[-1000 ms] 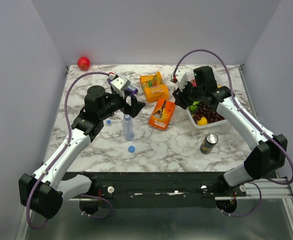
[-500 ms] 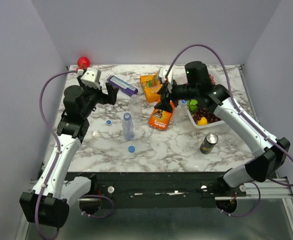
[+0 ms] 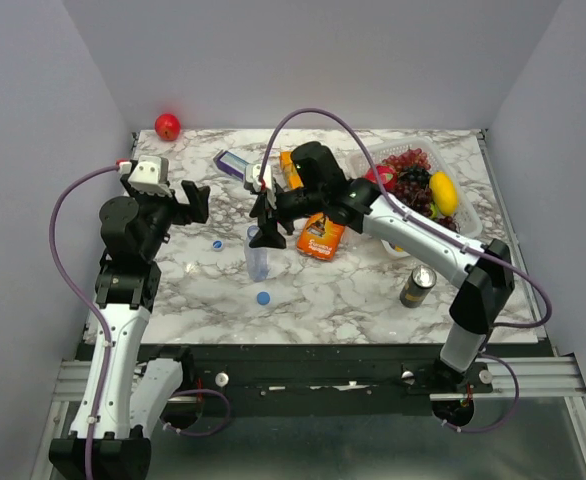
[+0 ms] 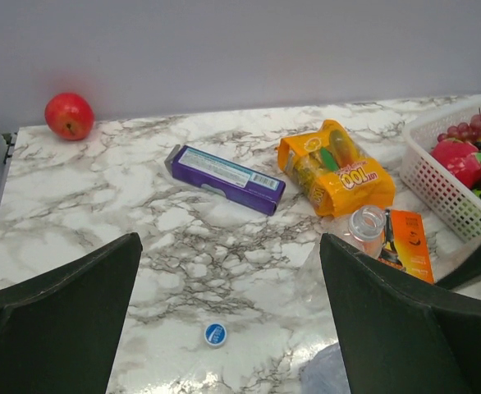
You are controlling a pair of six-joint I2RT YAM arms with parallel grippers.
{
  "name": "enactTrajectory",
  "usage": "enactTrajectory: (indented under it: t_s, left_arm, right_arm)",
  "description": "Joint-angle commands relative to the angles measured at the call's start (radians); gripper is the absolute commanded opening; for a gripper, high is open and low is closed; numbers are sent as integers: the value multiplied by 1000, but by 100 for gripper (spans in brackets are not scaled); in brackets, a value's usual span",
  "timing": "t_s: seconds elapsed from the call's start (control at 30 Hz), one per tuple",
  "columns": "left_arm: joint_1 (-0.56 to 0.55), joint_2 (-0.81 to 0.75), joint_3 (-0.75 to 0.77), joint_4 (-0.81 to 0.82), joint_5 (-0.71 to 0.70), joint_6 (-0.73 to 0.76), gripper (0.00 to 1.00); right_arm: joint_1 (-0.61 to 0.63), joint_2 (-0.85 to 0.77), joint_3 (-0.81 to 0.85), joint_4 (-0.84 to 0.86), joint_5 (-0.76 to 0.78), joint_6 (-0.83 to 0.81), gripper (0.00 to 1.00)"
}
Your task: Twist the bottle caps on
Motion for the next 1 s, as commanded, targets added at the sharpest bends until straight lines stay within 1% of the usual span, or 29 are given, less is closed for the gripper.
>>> enactTrajectory:
  t_s: [0.0,0.17,0.27,0.37,0.4,0.47,0.5,0.53,0.57,0.6,0.63,0.67,0.7,0.73,0.77,0.83,0.87,0.93,0.97]
  left_arm:
    - [9,-32,-18,-59,65,8,99]
    - [14,-38,-22,-76,78,31,99]
    - [12,-34,-33,-75,104,40,99]
    - [12,-31,-47,-73,112,40,99]
    - [14,-32,-53,-71,120,47,99]
    - [14,-35,-70,-70,156,60,99]
    - [12,-38,-79,-67,188,83,99]
    - [14,-43,-87,-68,234,106,99]
    - [12,-43,-93,-93,358,135,99]
    - [14,-44,-94,-111,426,178,99]
    - [14,-41,-94,-137,501,253,99]
    - [12,-41,-87,-221,584,316,99]
    - [12,-38,-85,-261,705,368,99]
    - [5,-37,-84,-297,745,439,99]
    - [-3,-34,-88,-333,764,448,99]
    - [-29,-24,-93,-354,770,462,99]
    - [-64,-21,-97,-363,767,482,99]
    - [-104,-12,-107,-349,744,487,99]
    - [-153,-8,-119,-319,729,481,99]
  right_arm:
    - [5,54,48,31,34,6,77]
    - [11,99,54,22,39,-2,75]
    - [11,119,51,24,36,-6,70]
    - [12,136,61,27,42,-6,54]
    - [14,142,63,27,46,-5,43]
    - [14,136,65,22,62,-3,35]
    - [14,117,63,19,69,-6,28]
    - [12,105,65,12,77,-5,25]
    - [14,88,65,-7,92,-6,23]
    - [11,70,65,-19,92,-3,21]
    - [3,35,68,-31,85,-3,20]
    - [0,18,75,-73,70,-2,19]
    - [-3,4,83,-91,65,1,17]
    - [-9,-27,97,-105,65,3,17]
    - [-12,-39,103,-123,69,6,17]
    - [-20,-59,133,-143,69,14,17]
    - [-21,-70,147,-162,74,18,17]
    - [-26,-76,169,-166,85,46,17]
    - [-26,-81,189,-168,83,55,17]
